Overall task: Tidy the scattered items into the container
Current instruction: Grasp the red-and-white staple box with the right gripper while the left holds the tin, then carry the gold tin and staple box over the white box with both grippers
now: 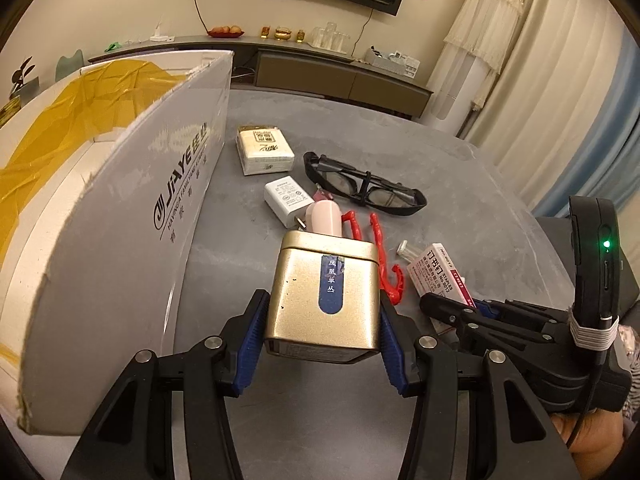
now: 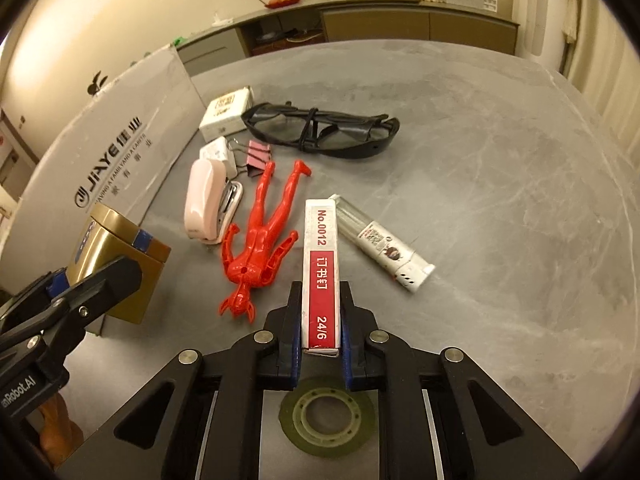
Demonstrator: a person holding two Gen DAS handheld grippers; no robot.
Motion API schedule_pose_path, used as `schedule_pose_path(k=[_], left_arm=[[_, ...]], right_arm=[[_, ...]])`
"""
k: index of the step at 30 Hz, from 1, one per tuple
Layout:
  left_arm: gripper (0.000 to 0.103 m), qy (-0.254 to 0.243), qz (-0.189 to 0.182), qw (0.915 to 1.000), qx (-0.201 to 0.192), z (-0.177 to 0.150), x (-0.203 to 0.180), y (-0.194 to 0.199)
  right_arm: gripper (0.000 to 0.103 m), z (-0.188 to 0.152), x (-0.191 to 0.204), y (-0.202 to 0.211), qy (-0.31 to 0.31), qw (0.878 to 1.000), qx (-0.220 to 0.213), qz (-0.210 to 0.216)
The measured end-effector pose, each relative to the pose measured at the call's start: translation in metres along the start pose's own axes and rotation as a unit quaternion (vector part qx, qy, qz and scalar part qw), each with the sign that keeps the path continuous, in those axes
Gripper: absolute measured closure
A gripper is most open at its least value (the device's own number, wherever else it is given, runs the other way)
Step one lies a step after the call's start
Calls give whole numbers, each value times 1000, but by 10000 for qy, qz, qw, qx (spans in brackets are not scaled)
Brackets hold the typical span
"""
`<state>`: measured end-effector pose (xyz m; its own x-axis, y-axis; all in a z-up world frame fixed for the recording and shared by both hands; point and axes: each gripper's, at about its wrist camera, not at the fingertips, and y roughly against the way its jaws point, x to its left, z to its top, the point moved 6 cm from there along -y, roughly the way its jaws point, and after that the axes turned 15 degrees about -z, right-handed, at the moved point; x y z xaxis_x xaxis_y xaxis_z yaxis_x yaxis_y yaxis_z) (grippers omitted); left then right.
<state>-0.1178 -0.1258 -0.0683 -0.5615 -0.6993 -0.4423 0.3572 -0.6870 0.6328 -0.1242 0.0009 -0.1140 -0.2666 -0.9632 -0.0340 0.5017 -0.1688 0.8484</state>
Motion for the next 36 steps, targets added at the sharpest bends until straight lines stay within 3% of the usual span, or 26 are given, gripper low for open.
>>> schedule_pose_path(k=[11, 23, 36], left_arm=[[50, -104, -122, 9997, -180, 6, -7, 19], [50, -138, -141, 9974, -688, 19, -7, 69], [50, 130, -193, 9923, -1218, 30, 17, 125]], right_arm=[[87, -4, 11, 36, 169, 9986, -290, 409], [87, -7, 34, 84, 618, 9910, -1128, 383], [87, -5, 79, 119, 791, 9851, -1434, 525]])
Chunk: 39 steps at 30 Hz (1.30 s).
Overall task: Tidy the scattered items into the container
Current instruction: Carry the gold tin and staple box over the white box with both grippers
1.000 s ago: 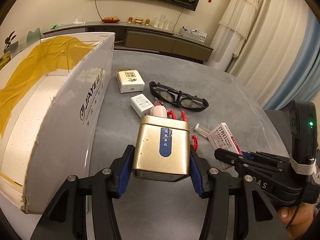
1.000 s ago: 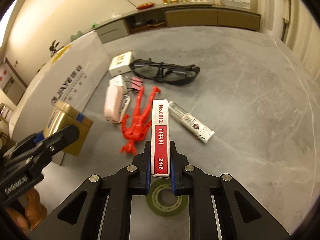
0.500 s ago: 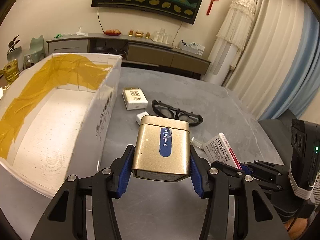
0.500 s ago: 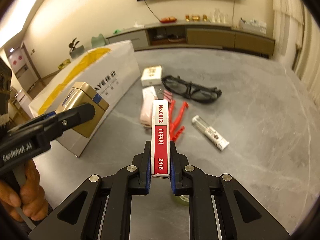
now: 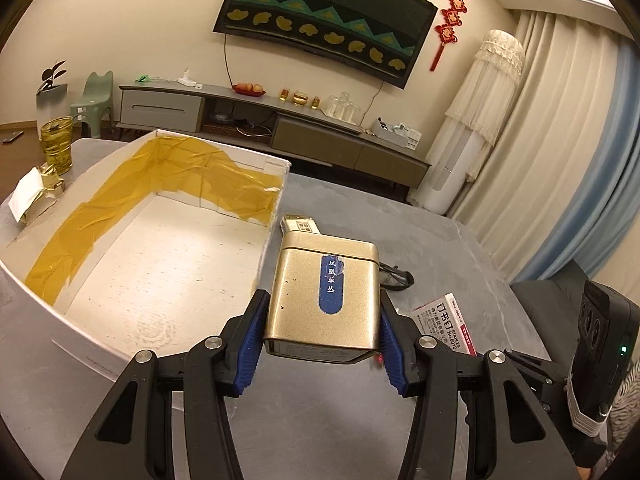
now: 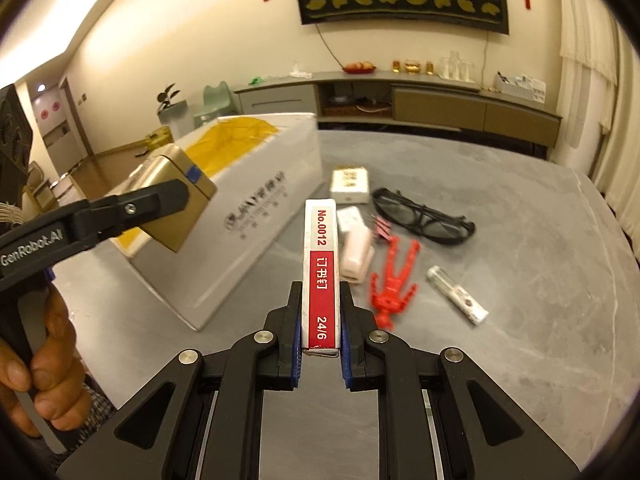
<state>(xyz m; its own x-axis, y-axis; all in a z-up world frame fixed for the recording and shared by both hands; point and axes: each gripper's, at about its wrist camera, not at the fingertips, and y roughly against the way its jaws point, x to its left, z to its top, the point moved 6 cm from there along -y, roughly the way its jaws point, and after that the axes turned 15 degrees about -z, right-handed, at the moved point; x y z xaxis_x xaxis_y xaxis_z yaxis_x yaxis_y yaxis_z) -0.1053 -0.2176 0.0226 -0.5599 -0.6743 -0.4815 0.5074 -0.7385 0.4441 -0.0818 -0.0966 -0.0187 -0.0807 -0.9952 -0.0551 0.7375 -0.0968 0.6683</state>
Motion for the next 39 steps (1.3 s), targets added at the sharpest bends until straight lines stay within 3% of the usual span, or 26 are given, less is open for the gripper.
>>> schedule_pose_path(k=[9, 21, 39], left_arm=[[50, 244, 20, 9996, -167, 7, 21, 20], [50, 736, 324, 9956, -477, 21, 75, 44], [50, 811, 785, 9929, -365, 54, 135, 60]], right_arm=[[87, 13, 37, 8, 185, 9997, -112, 145], [87, 54, 86, 16, 524, 9971, -386, 405], [87, 74, 154, -30, 830, 9933, 118, 801]])
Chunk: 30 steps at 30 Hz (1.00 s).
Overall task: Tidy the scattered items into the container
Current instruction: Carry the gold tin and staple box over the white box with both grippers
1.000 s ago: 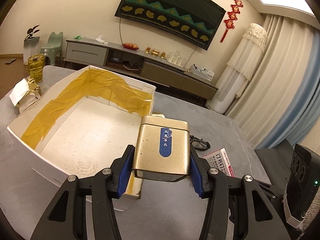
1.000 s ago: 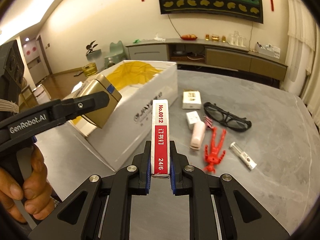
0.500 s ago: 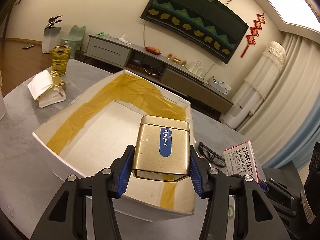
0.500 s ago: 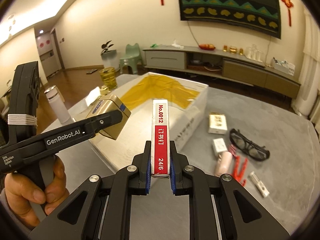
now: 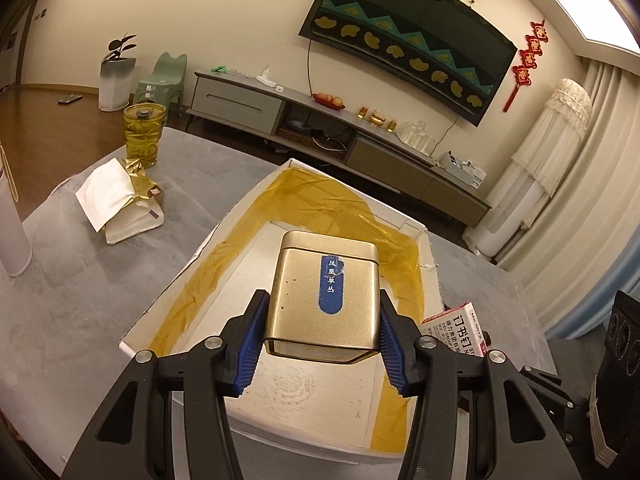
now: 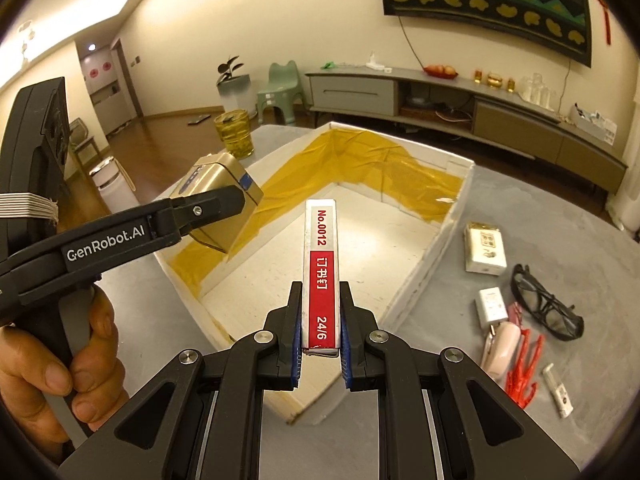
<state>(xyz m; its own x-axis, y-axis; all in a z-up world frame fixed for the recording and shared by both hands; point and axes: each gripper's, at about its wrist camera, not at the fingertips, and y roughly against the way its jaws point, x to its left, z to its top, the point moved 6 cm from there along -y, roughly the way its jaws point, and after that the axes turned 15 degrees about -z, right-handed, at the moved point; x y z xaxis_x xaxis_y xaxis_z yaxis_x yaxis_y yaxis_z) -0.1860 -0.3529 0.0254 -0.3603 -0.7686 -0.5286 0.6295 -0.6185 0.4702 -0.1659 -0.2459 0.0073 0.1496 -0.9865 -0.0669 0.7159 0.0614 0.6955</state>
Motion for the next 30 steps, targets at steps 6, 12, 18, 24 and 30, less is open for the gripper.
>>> schedule_pose_path(k=[6, 12, 18, 24, 30], left_arm=[[50, -12, -17, 9999, 130, 1, 2, -7], [50, 83, -50, 9998, 182, 2, 7, -11], [50, 163, 55, 9997, 190, 2, 13, -15], [50, 250, 136, 9995, 157, 3, 23, -16], [50, 334, 215, 9990, 220, 1, 30, -20]], right_arm=[[87, 0, 7, -16, 85, 9999, 128, -5], [87, -2, 9, -30, 57, 9997, 258, 9], [87, 1, 14, -42, 144, 9994, 317, 9], [86, 5, 15, -50, 237, 9991, 351, -66], [85, 4, 7, -51, 148, 9991, 361, -136]])
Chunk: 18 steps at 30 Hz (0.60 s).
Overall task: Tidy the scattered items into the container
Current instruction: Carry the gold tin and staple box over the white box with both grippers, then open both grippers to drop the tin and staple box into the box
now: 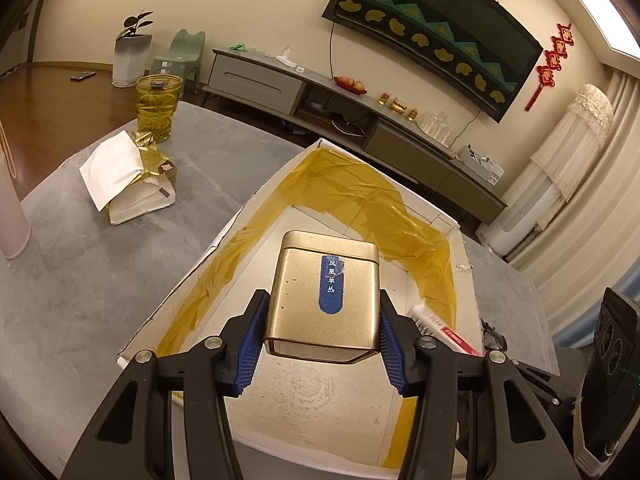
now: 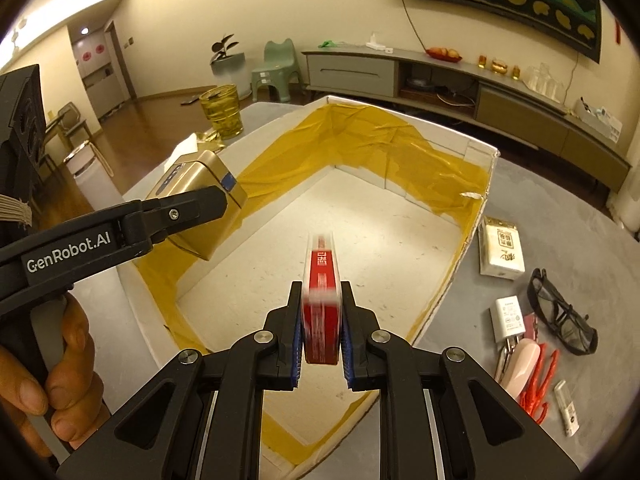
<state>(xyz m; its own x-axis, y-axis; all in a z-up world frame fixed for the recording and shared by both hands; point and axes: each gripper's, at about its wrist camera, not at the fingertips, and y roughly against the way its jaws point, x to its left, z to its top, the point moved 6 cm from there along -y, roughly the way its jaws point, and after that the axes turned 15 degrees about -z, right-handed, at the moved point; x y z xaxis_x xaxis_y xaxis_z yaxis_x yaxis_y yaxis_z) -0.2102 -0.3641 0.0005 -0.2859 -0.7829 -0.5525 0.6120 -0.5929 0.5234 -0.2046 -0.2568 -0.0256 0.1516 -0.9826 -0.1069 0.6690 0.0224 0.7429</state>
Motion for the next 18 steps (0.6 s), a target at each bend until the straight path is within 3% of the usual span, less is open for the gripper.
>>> schedule_pose_path(k=[4, 8, 18], left_arm=[[50, -35, 92, 9999, 92, -3, 1, -5], [50, 35, 42, 10000, -68, 2, 4, 1], [49, 98, -19, 9999, -65, 3, 4, 0]], right_arm=[[80, -1, -4, 0, -83, 9999, 8, 87], [76, -2, -2, 3, -56, 9998, 16, 206], [74, -7, -12, 24, -313, 9977, -119, 581]])
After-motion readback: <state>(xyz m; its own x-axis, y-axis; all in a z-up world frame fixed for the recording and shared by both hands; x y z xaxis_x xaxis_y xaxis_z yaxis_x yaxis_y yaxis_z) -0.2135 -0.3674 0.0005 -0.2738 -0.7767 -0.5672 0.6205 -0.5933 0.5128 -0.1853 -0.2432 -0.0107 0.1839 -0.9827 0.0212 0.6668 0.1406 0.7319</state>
